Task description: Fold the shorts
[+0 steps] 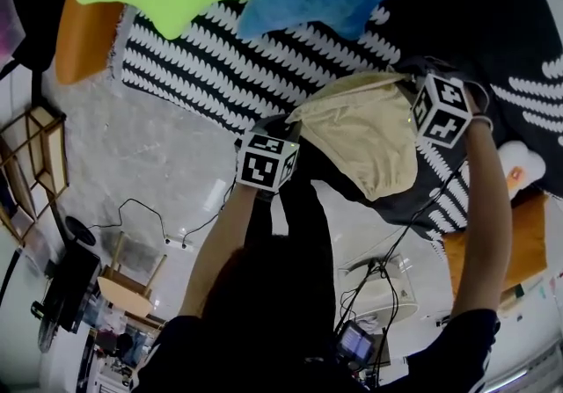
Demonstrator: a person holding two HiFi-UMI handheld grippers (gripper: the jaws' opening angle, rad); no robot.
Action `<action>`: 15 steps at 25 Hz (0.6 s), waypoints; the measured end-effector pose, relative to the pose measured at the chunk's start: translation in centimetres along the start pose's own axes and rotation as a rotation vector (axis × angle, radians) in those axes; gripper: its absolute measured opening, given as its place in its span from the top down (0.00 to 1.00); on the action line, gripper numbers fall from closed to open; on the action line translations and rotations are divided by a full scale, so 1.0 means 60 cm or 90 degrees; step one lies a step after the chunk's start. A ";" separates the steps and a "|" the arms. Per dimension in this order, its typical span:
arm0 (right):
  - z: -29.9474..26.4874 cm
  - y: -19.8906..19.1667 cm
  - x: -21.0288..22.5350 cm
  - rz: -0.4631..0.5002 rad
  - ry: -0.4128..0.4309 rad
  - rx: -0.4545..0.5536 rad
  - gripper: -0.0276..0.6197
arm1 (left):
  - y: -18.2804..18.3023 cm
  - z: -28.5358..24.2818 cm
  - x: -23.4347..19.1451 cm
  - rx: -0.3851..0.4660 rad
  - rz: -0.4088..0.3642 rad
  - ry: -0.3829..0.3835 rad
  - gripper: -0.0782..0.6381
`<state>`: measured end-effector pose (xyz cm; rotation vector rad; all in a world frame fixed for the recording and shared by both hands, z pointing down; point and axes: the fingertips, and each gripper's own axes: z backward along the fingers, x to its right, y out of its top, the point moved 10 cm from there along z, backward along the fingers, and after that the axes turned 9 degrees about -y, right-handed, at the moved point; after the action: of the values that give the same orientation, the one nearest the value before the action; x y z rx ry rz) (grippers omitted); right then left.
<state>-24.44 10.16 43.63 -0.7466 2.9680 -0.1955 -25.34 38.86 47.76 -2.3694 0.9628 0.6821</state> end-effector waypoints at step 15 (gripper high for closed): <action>0.157 -0.041 -0.009 -0.109 -0.194 0.098 0.87 | 0.138 0.111 0.031 0.119 -0.258 -0.050 0.84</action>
<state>-21.87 7.29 34.65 -0.9178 2.5722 -0.2882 -31.99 36.69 39.53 -2.2547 0.4677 0.4976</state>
